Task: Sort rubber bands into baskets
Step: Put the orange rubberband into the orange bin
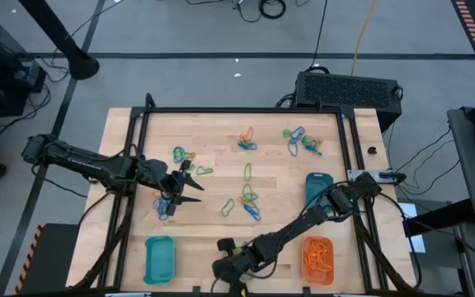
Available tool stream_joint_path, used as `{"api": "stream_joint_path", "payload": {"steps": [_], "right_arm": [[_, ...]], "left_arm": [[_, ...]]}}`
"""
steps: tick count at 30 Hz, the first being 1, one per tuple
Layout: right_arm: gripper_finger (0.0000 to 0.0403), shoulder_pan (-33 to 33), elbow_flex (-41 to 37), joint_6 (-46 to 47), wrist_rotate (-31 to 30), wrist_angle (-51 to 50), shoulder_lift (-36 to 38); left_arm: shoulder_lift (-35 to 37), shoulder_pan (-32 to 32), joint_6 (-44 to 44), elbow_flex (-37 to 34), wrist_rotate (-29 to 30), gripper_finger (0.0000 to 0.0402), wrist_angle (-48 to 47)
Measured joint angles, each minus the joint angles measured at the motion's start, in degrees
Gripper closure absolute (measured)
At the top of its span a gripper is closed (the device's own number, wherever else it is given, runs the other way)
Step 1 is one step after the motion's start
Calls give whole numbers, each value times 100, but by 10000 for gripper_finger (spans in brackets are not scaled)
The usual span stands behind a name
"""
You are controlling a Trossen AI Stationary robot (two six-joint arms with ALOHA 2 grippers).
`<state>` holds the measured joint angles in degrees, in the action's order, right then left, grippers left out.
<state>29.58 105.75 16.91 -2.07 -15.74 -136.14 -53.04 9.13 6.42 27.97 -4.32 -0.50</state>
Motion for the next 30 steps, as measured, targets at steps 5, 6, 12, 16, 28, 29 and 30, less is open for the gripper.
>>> {"api": "stream_joint_path", "payload": {"steps": [5,6,12,16,28,29,30], "right_arm": [[402,-75,11,15,6,-8,449],[402,-73,11,15,5,-57,531],[402,18,14,409,-337,-1217,1203],[402,174,15,1179,-408,-2324,1597],[403,984,22,4526,-97,-5796,2304],[403,1075,22,4759,17,-6036,2304],[403,1162,21,4973,90,-6220,2298]], "left_arm": [[40,29,-15,0,-26,219,172],[74,48,-16,0,-28,219,247],[316,408,-378,-27,-20,219,427],[380,779,-471,-211,-13,219,669],[405,1375,-1040,-912,663,219,1075],[404,1390,-1039,-914,676,219,1080],[407,1390,-1038,-914,678,219,1119]]}}
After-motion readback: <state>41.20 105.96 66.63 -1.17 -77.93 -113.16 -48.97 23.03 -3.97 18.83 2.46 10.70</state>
